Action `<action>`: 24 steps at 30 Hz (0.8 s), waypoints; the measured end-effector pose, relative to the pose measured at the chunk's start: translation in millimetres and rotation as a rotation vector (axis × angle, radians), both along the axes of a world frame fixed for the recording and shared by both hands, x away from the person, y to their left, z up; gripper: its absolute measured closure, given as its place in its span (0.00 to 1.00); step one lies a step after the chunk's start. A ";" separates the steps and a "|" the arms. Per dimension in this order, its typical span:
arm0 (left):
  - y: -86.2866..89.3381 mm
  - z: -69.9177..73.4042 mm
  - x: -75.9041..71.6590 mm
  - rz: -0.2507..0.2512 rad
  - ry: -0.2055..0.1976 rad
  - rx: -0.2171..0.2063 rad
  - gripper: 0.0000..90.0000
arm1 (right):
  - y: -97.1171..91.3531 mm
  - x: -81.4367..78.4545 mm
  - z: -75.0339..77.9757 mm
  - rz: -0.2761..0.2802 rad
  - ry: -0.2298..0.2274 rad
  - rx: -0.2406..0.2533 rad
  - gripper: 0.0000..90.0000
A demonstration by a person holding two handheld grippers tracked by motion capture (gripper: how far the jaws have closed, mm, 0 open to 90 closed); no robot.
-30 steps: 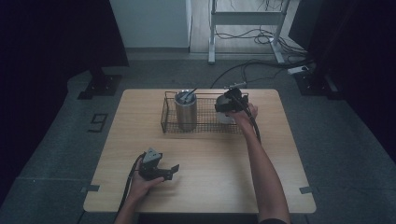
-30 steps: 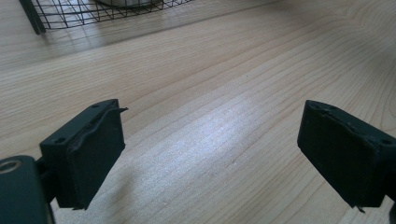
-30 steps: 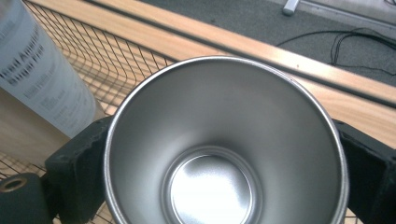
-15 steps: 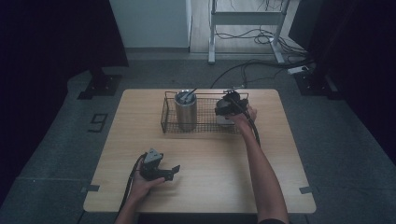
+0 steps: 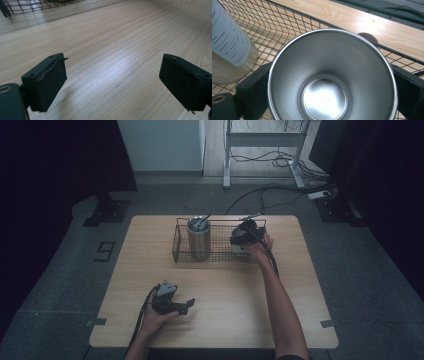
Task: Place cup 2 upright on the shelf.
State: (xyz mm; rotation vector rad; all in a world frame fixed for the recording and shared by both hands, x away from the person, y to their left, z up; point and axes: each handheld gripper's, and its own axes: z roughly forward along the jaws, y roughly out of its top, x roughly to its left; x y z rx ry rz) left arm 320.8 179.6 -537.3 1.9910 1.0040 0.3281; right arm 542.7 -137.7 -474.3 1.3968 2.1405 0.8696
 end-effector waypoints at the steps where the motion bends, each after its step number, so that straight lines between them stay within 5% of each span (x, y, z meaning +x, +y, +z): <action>1: -0.4 -0.1 -0.1 -0.001 0.000 0.002 0.08 | -0.9 -1.2 -0.6 -0.001 -0.003 0.005 0.05; 6: -1.5 -1.0 -0.1 -0.008 0.003 0.006 0.08 | -6.3 -5.4 3.0 -0.028 -0.048 0.060 0.01; 24: 0.9 0.0 -0.3 0.003 -0.002 0.018 0.08 | -18.2 -26.8 33.0 -0.038 -0.168 0.113 0.02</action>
